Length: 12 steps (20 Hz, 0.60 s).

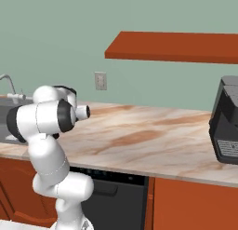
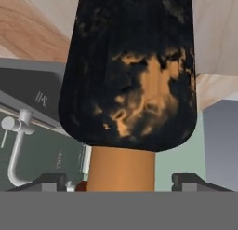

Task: Restock the sink supplies by placing the sponge and soap dispenser on the counter and next to the sink. Make sure the soap dispenser is upright.

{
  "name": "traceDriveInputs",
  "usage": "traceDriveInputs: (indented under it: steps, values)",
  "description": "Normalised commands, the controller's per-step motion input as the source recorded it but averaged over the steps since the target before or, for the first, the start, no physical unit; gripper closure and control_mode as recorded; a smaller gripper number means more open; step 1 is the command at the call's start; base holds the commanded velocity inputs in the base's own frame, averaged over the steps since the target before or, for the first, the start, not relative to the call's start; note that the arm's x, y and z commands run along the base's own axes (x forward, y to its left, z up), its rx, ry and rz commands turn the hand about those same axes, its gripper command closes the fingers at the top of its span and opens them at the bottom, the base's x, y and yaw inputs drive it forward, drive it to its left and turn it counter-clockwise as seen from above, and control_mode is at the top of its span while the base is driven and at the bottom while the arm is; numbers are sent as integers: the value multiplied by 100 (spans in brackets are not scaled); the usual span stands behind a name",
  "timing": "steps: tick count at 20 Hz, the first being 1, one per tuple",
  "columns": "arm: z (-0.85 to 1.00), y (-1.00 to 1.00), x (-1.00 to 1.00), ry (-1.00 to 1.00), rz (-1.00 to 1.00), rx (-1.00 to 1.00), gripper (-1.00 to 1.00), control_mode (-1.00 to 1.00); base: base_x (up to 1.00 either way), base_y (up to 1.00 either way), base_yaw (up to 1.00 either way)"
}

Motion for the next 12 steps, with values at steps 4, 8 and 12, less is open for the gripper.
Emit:
traceDriveInputs:
  steps: [4, 8, 12]
  values:
    - [1, -5, 0, 0, 0, 0, -100, -100, 0, 0, 0]
    - [22, -8, -21, -4, 0, 0, -100, -100, 0, 0, 0]
    - [68, -1, -45, -15, -1, 0, -100, -100, 0, 0, 0]
